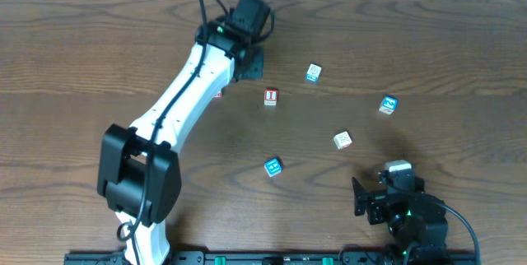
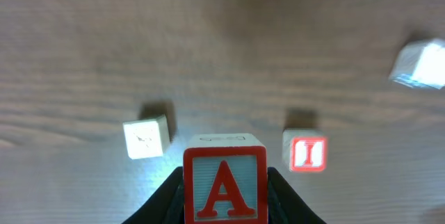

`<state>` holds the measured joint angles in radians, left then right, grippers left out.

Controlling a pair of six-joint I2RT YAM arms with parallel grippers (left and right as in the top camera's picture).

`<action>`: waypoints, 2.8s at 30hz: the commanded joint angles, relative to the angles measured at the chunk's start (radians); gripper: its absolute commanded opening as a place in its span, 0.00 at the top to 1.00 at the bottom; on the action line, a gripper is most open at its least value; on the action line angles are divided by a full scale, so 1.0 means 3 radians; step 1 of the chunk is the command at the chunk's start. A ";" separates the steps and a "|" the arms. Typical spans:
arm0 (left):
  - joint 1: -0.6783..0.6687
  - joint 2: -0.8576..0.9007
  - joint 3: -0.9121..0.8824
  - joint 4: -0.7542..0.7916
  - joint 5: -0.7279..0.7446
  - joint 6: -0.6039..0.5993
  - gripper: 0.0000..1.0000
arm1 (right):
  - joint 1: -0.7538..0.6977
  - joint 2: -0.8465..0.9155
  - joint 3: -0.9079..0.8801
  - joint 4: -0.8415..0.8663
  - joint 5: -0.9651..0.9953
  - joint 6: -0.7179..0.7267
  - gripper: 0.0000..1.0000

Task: Spell out Ai2
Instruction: 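Carry the A block down beside the left of the I block, then release the A block next to the I block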

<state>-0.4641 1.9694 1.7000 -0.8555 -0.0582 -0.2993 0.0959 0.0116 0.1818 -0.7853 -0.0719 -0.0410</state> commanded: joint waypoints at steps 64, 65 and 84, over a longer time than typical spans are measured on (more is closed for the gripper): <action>-0.0244 0.0357 -0.0749 0.0834 0.0258 -0.0413 0.58 | -0.0019 -0.0020 -0.0031 0.0001 -0.0014 -0.0003 0.01; -0.0244 0.0357 -0.0749 0.0834 0.0258 -0.0413 0.55 | -0.0019 -0.0020 -0.0031 0.0003 -0.0014 -0.0003 0.01; -0.0243 0.0346 -0.0735 0.0820 0.0257 -0.0426 0.51 | -0.0019 -0.0020 -0.0031 0.0003 -0.0014 -0.0003 0.01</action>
<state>-0.5339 2.0590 1.4826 -0.6044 0.0231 -0.4229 0.0959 0.0116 0.1818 -0.7853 -0.0719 -0.0410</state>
